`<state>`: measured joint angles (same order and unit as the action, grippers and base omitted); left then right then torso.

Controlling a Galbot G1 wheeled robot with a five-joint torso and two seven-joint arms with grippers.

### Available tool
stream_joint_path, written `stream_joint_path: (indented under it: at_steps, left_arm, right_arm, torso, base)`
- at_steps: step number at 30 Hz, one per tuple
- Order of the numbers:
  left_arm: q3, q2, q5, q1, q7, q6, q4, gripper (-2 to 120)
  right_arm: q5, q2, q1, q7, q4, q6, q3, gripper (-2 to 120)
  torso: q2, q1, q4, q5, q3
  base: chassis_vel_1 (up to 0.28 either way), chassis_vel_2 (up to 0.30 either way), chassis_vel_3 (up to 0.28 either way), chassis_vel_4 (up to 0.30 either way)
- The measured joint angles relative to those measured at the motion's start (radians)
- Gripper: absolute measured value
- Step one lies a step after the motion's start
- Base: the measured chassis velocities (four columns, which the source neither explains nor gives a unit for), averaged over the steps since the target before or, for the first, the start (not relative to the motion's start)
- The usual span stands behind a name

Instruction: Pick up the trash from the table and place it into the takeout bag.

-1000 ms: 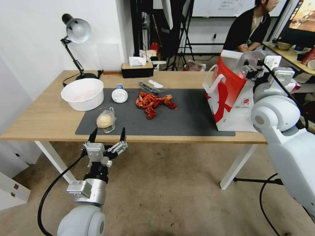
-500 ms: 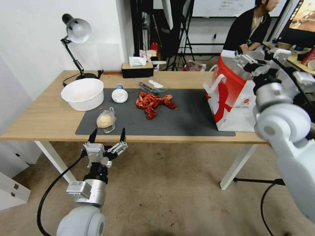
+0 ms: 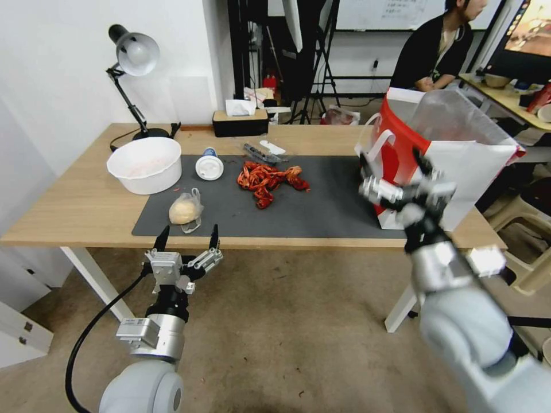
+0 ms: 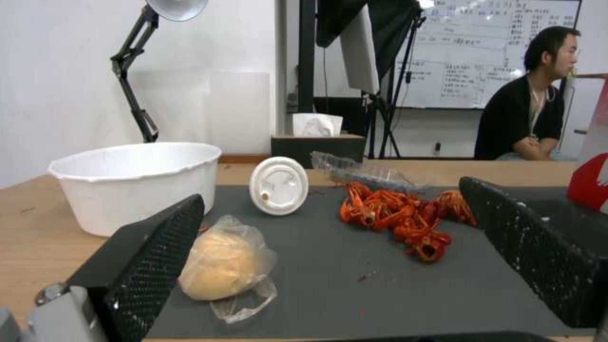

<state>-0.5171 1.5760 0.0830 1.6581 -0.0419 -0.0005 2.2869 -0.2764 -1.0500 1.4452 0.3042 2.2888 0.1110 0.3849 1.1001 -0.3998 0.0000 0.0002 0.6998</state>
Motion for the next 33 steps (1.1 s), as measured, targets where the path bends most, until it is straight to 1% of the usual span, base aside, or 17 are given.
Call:
stream_joint_path:
  at_steps: [2,4,6,10,11,19,21,22,24,25,26,27,28,29,31,32,33]
  left_arm:
    - [0.0,-0.001,0.001,-0.004,0.001,0.0,-0.005,100]
    - [0.0,-0.001,0.001,-0.004,0.001,0.0,-0.006,100]
    - [-0.001,-0.001,0.002,-0.006,0.001,0.0,-0.008,100]
    - [-0.001,-0.002,0.002,-0.007,0.001,0.0,-0.009,100]
    - [-0.001,-0.002,0.002,-0.008,0.001,0.0,-0.011,100]
    - [-0.011,-0.028,0.021,-0.037,0.002,0.006,-0.032,100]
    - [-0.017,-0.059,0.045,-0.072,0.002,0.017,-0.054,100]
    - [-0.017,-0.059,0.045,-0.072,0.002,0.017,-0.054,100]
    - [-0.021,-0.1,0.072,-0.114,0.002,0.022,-0.083,100]
    - [-0.021,-0.1,0.072,-0.114,0.002,0.022,-0.083,100]
    - [-0.025,-0.155,0.107,-0.155,0.002,0.025,-0.122,100]
    - [-0.026,-0.17,0.118,-0.167,0.001,0.026,-0.134,100]
    - [-0.028,-0.208,0.148,-0.197,0.001,0.03,-0.162,100]
    - [-0.028,-0.208,0.148,-0.197,0.001,0.03,-0.162,100]
    - [-0.034,-0.272,0.203,-0.252,0.001,0.047,-0.213,100]
    - [-0.034,-0.272,0.203,-0.252,0.001,0.047,-0.213,100]
    - [-0.035,-0.298,0.233,-0.272,0.001,0.061,-0.231,100]
  right_arm:
    - [0.031,-0.021,0.069,0.04,-0.015,0.02,-0.007,100]
    - [0.04,-0.026,0.084,0.048,-0.026,0.031,-0.008,100]
    - [0.073,-0.044,0.117,0.065,-0.081,0.08,-0.007,100]
    - [0.074,-0.054,0.141,0.076,-0.108,0.097,-0.01,100]
    - [0.093,-0.072,0.166,0.077,-0.15,0.125,-0.018,100]
    - [0.096,-0.075,0.161,0.077,-0.153,0.13,-0.022,100]
    - [0.097,-0.074,0.162,0.077,-0.151,0.129,-0.022,100]
    - [0.097,-0.074,0.162,0.077,-0.151,0.129,-0.022,100]
    - [0.099,-0.074,0.166,0.077,-0.149,0.129,-0.021,100]
    - [0.099,-0.074,0.166,0.077,-0.149,0.129,-0.021,100]
    - [0.101,-0.075,0.168,0.077,-0.147,0.128,-0.019,100]
    - [0.102,-0.076,0.169,0.077,-0.146,0.128,-0.019,100]
    - [0.105,-0.077,0.169,0.077,-0.145,0.127,-0.018,100]
    - [0.105,-0.077,0.169,0.077,-0.145,0.127,-0.018,100]
    - [0.11,-0.08,0.169,0.077,-0.142,0.124,-0.018,100]
    - [0.11,-0.08,0.169,0.077,-0.142,0.124,-0.018,100]
    - [0.113,-0.082,0.17,0.077,-0.14,0.123,-0.018,100]
  torso:
    - [0.0,0.0,-0.0001,-0.0004,0.0]
    - [0.0,0.0,-0.0001,-0.0004,0.0]
    - [0.0,0.0,0.0001,-0.0001,0.0]
    - [0.0,0.0,0.0002,-0.0002,0.0]
    - [0.0,0.0,-0.0001,-0.0002,0.0]
    - [0.0,0.0,0.0002,-0.0003,0.0]
    - [0.0,0.0,0.0003,-0.0003,0.0]
    - [0.0,0.0,0.0003,-0.0003,0.0]
    - [0.0,0.0,-0.0002,-0.0003,0.0]
    - [0.0,0.0,-0.0002,-0.0003,0.0]
    - [0.0,0.0,0.0,-0.0004,0.0]
    - [0.0,0.0,0.0,-0.0004,0.0]
    - [0.0,0.0,0.0,-0.0004,0.0]
    - [0.0,0.0,0.0,-0.0004,0.0]
    - [0.0,0.0,-0.0001,-0.0003,0.0]
    - [0.0,0.0,-0.0001,-0.0003,0.0]
    - [0.0,0.0,0.0,-0.0003,0.0]
  base:
    - [0.0,0.0,0.0,0.0]
    - [0.0,0.0,0.0,0.0]
    - [0.0,0.0,0.0,0.0]
    - [0.0,0.0,0.0,0.0]
    - [0.0,0.0,0.0,0.0]
    - [0.0,0.0,0.0,0.0]
    - [0.0,0.0,0.0,0.0]
    - [0.0,0.0,0.0,0.0]
    - [0.0,0.0,0.0,0.0]
    - [0.0,0.0,0.0,0.0]
    - [0.0,0.0,0.0,0.0]
    - [0.0,0.0,0.0,0.0]
    - [0.0,0.0,0.0,0.0]
    - [0.0,0.0,0.0,0.0]
    - [0.0,0.0,0.0,0.0]
    - [0.0,0.0,0.0,0.0]
    - [0.0,0.0,0.0,0.0]
